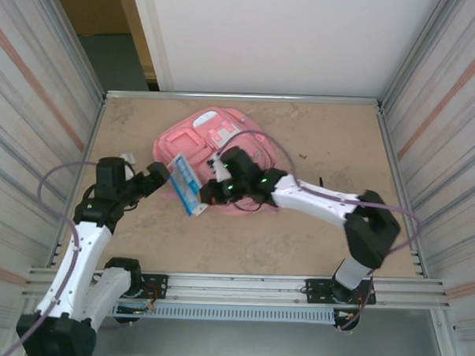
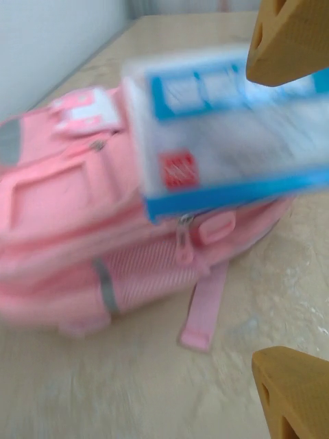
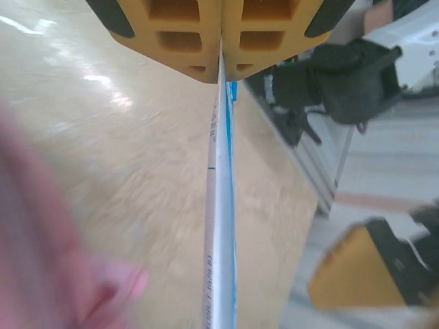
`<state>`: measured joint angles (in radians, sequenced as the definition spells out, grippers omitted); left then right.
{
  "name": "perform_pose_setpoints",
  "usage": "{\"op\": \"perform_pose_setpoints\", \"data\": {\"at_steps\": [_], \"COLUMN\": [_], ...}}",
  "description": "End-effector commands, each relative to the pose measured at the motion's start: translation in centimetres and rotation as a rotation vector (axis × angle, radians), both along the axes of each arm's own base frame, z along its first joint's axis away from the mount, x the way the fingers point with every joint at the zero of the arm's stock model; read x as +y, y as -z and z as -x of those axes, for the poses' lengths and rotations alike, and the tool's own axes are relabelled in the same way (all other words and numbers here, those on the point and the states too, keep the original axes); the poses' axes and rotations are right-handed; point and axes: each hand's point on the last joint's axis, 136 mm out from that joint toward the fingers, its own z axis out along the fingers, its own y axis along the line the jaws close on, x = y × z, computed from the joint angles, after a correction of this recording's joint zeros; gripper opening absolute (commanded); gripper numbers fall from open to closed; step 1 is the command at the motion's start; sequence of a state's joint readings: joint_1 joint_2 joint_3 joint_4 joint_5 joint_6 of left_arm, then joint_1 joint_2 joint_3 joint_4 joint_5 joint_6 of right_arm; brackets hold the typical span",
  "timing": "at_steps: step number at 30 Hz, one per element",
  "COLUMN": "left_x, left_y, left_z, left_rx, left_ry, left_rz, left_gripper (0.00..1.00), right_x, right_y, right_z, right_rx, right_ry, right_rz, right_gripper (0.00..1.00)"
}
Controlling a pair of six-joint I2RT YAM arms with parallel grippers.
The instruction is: Pack the student bag
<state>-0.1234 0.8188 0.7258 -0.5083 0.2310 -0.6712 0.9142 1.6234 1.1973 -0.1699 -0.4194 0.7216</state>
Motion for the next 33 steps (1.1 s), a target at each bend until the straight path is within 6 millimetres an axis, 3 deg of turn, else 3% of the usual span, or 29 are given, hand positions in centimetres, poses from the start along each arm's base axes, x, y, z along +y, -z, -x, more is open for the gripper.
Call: {"op": "perform_pose_setpoints", "data": {"at_steps": [1,4,8,13,16,19,21,23,27,33], "left_x": [-4.2,-8.7,-14.7,-18.6,-19.8,-20.9,-21.2,-21.3,-22.1,-22.2], "left_y": [-3.5,-4.0,-3.7,-0.3,1.9,4.1,5.3,6.6,9.0,8.3], "left_z": [-1.6,-2.0,-1.5,-2.6,-3.6,-4.5,-5.1,-5.6,-6.1,-6.9], "left_rx": [-0.159,-0.219,-0.277,-0.284,-0.218,-0.172,-0.127,-0.068,0.013,0.007], "left_ry": [0.223,0.427,0.718,0.894,0.934,0.966,0.967,0.982,1.014,0.935], "left_rz": [-0.116,-0.281,-0.484,-0.935,-1.069,-1.094,-1.128,-1.163,-1.184,-1.218], "left_gripper": [0.96,0.92,0.89,0.92,0.94,0.90,0.78,0.59,0.47,0.53], "right_x": [-6.1,-12.0,-19.0,-26.1,-28.9,-30.4,-31.2,-31.8,-32.2,-32.4], "right_y": [-1.1,-1.7,-1.8,-1.6,-0.9,-0.5,-0.3,0.0,0.2,0.0], "right_z": [-2.4,-4.1,-4.5,-3.0,-1.8,-0.6,0.1,0.6,1.1,1.3], "right_rx": [-0.093,-0.105,-0.110,-0.118,-0.124,-0.122,-0.122,-0.123,-0.133,-0.146], "right_ry": [0.141,0.282,0.447,0.624,0.706,0.752,0.779,0.803,0.814,0.808], "right_rz": [0.091,0.126,0.166,0.207,0.221,0.213,0.212,0.212,0.212,0.218], "right_gripper": [0.00,0.00,0.00,0.00,0.00,0.00,0.00,0.00,0.00,0.00]}}
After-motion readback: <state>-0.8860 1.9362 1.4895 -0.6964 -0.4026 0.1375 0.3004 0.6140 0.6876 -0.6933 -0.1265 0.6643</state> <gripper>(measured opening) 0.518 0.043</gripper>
